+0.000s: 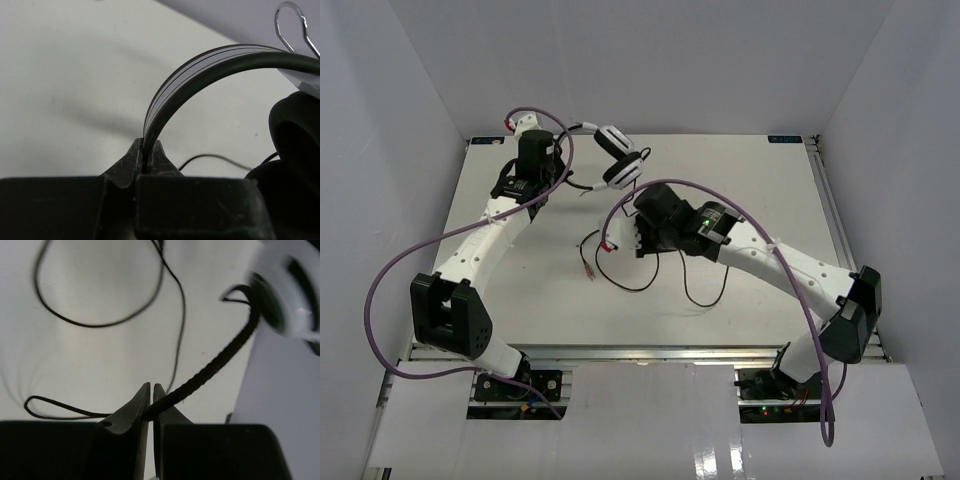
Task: Wrap the headphones
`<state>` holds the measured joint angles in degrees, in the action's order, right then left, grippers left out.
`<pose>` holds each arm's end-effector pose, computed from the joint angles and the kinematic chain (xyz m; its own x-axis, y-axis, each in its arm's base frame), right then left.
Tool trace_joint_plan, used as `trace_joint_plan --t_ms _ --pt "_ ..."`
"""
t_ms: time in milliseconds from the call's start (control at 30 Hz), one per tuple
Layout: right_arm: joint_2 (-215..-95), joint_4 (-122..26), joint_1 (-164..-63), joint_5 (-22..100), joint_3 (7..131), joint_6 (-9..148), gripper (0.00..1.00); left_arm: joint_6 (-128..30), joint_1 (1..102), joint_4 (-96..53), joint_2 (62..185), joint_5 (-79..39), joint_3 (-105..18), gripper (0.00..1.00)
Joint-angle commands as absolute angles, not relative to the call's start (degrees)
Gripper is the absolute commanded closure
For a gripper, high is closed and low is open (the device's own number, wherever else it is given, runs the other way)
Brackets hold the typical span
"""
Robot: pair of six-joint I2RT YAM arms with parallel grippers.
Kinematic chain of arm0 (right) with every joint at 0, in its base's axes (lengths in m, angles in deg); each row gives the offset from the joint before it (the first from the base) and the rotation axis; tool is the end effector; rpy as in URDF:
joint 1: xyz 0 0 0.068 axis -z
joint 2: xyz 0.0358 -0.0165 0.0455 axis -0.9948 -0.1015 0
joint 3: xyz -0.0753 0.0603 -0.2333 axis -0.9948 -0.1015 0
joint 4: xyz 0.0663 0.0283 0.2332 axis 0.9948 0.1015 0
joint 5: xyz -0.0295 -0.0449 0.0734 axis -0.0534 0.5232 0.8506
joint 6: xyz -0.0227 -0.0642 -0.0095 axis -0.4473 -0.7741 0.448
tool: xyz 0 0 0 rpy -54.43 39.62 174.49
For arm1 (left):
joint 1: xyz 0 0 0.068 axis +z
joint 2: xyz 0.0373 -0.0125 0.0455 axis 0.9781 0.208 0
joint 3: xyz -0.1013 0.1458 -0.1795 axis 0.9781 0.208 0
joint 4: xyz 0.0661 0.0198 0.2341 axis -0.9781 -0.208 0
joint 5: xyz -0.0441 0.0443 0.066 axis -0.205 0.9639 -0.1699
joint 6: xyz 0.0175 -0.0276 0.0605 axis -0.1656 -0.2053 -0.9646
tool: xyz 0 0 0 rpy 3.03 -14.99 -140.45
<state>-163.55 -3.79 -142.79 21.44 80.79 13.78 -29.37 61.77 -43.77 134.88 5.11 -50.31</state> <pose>0.1827 0.2809 0.3125 0.3316 -0.8755 -0.3515 -0.8011 -0.0645 -0.5950 0.3430 -0.0830 0.3232 -0.4022 -0.4062 -0.8205 -0.2224 0.9127 -0.3428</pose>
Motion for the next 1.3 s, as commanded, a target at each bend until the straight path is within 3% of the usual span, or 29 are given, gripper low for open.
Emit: trace_joint_plan --t_ms 0,333,767,967,1267 --pt "-157.6 -7.5 -138.1 11.9 83.9 2.8 0.92 -35.6 61.7 -40.0 129.0 -5.6 -45.2 1.00" --pt "-157.0 -18.8 -134.7 12.9 86.0 -6.5 0.92 -40.7 60.1 -40.7 128.2 -18.6 -41.4 1.00" --pt "-161.3 -16.4 -134.7 28.3 89.6 -2.5 0.92 -35.6 56.2 -39.7 130.1 -24.9 -41.6 1.00" --pt "-159.4 -21.3 -133.9 20.7 84.7 -6.8 0.92 -32.4 55.9 -39.8 133.2 -31.8 -44.8 1.00" --pt "-159.5 -22.1 -131.1 22.8 86.0 -6.3 0.92 -32.6 54.8 -41.2 134.5 -36.2 -47.0 1.00"
